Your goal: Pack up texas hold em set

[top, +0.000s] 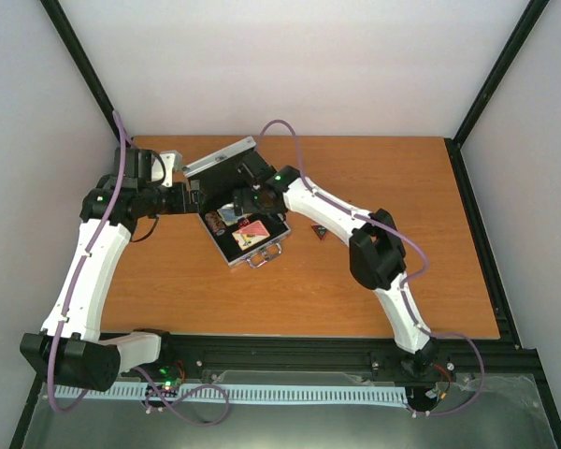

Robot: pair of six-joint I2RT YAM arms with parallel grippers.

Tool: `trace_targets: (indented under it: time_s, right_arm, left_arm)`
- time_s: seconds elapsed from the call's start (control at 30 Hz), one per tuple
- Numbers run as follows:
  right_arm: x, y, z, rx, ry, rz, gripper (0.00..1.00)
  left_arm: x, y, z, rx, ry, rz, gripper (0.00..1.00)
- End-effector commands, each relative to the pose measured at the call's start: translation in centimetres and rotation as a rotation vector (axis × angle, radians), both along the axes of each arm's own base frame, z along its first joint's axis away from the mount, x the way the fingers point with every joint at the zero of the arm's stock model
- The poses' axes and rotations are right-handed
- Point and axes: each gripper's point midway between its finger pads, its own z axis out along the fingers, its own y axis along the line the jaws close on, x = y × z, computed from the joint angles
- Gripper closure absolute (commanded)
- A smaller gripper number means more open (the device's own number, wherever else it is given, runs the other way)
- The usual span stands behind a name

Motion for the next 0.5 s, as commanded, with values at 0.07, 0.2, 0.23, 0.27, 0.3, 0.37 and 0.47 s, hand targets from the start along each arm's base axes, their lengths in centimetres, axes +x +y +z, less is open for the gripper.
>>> trace_targets:
  time_s: [0.07,0.2,0.23,0.27,0.3,0.37,0.47]
  right_arm:
    - [-1.3,-7.9,-0.3,-0.203,0.0,-0.114,0.0]
    - [-2.5,-13.5,-2.3,-0.308,0.05,-0.181,0.0]
    - [-2.6,-14.6,-2.8,-0.327,0.065,-0.197,0.0]
    - [-2.7,-15.7,-3.2,-0.345,0.082,-0.213,0.0]
    - [-2.7,-16.6,-3.5,-0.356,0.094,-0.226,0.0]
    - [-2.5,-17.8,-3.9,-0.369,0.105,-0.24,0.0]
    - [-1.8,-18.5,-4.6,-0.387,0.115,-0.234,0.0]
  left_arm:
    - [0.3,0.0,1.0,0.0,-0.031,0.006,0.0]
    - [0.2,0.1,0.9,0.002,-0.029,0.007,0.0]
    - [0.2,0.1,0.9,0.001,-0.031,0.007,0.0]
    - [0.2,0.0,0.9,-0.001,-0.029,0.006,0.0]
    - [0.2,0.0,0.8,-0.002,-0.028,0.006,0.0]
    - [0.2,0.0,0.7,-0.002,-0.025,0.005,0.0]
    - [0.3,0.0,0.6,-0.002,-0.021,0.006,0.0]
